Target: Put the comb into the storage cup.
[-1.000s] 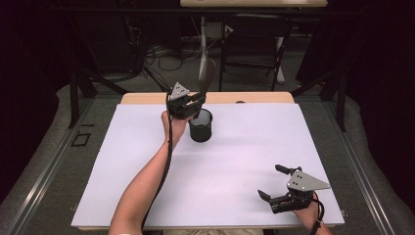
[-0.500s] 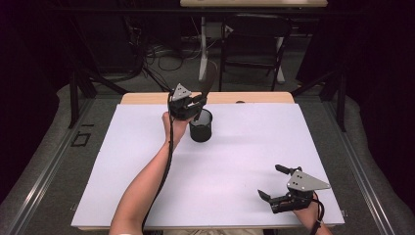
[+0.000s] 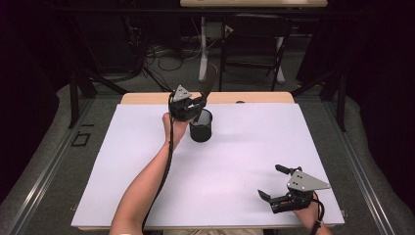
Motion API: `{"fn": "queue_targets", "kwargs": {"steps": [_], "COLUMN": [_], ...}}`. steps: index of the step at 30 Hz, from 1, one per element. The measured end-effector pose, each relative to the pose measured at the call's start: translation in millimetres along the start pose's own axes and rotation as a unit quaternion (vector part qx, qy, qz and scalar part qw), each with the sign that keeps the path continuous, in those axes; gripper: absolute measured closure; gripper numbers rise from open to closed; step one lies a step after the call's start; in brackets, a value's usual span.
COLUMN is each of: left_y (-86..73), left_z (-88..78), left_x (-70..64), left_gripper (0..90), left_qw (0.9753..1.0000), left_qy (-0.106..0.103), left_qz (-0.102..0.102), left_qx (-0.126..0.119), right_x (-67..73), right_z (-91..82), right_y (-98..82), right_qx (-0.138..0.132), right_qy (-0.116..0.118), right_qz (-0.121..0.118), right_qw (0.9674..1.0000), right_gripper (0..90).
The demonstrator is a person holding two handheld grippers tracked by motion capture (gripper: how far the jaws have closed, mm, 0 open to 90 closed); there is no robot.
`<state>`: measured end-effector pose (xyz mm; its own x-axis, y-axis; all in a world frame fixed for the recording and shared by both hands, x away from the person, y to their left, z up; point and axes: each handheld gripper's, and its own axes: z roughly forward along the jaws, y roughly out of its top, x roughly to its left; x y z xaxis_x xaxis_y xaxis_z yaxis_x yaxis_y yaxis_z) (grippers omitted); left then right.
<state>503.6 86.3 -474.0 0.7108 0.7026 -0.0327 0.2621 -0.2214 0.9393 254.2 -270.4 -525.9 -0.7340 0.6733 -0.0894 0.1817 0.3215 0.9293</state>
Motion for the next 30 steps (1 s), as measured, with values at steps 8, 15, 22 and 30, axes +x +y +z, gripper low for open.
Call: {"fn": "queue_targets", "kwargs": {"steps": [8, 15, 22, 30], "left_y": [-3.0, -4.5, -6.3, -7.7], "left_z": [2.7, 3.3, 4.0, 5.6], "left_x": [0.7, 0.7, 2.5, 2.4], "left_gripper": [72.4, 72.5, 72.4, 72.5], "left_qw": [1.0000, 1.0000, 0.9999, 0.9997], "left_qy": [0.000, -0.002, -0.006, -0.010], "left_qz": [-0.001, -0.002, -0.003, -0.003], "left_qx": [0.007, 0.009, 0.015, 0.022], "right_x": [0.1, 0.2, 0.2, 0.2], "right_z": [-0.1, -0.1, 0.0, 0.2], "right_y": [0.0, 0.0, 0.1, 0.0], "right_qx": [0.000, 0.000, 0.000, 0.001], "right_qy": [0.001, 0.002, 0.001, 0.001], "right_qz": [0.000, -0.001, -0.002, -0.001], "right_qw": [1.0000, 1.0000, 1.0000, 1.0000], "right_gripper": [0.0, 0.1, 0.0, 0.1]}}
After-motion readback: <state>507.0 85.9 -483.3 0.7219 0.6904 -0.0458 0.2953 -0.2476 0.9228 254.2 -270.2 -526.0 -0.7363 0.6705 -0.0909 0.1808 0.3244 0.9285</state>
